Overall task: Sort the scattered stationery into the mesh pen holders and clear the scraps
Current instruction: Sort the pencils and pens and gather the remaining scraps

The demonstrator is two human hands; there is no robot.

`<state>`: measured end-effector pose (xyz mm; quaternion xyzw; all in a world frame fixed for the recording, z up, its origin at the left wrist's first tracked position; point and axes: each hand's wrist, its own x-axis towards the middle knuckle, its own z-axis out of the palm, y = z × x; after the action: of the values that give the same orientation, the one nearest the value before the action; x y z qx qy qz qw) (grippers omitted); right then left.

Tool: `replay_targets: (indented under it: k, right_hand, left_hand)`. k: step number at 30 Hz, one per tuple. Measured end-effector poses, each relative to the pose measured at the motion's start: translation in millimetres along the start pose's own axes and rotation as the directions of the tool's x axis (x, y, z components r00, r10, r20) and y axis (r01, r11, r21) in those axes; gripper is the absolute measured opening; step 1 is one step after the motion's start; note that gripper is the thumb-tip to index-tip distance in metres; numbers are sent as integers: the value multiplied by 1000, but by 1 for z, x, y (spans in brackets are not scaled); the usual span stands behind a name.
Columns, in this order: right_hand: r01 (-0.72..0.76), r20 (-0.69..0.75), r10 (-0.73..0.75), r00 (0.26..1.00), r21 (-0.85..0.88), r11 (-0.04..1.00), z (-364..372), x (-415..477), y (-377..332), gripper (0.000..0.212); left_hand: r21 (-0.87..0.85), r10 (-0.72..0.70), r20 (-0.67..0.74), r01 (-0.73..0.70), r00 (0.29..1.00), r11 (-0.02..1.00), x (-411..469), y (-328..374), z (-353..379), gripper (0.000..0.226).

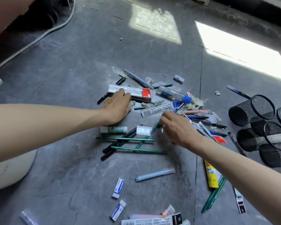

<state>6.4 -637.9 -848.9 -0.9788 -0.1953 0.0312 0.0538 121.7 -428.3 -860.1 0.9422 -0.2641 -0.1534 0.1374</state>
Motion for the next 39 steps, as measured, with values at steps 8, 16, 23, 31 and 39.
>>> replay_targets:
  k: [8,16,23,31,39]
  right_hand:
    - [-465,256,394,883,364,807,1,28,-20,12]
    - [-511,338,401,851,367,777,6,32,-42,32]
    - [-562,381,424,822,415,716,15,40,-51,21]
    - [-629,286,572,769,494,600,9,43,-31,22]
    - [-626,326,535,780,447,640,12,46,-25,30]
  left_hand:
    - [-135,-19,10,20,1000,991,-2,2,6,14]
    - [-178,122,99,-103,988,979,-33,7,25,20]
    - [-249,97,-141,-130,985,960,-17,15,16,12]
    - [-270,62,-134,-97,989,958,15,37,16,15]
    - [-101,125,-31,-128,992,987,36,44,13,15]
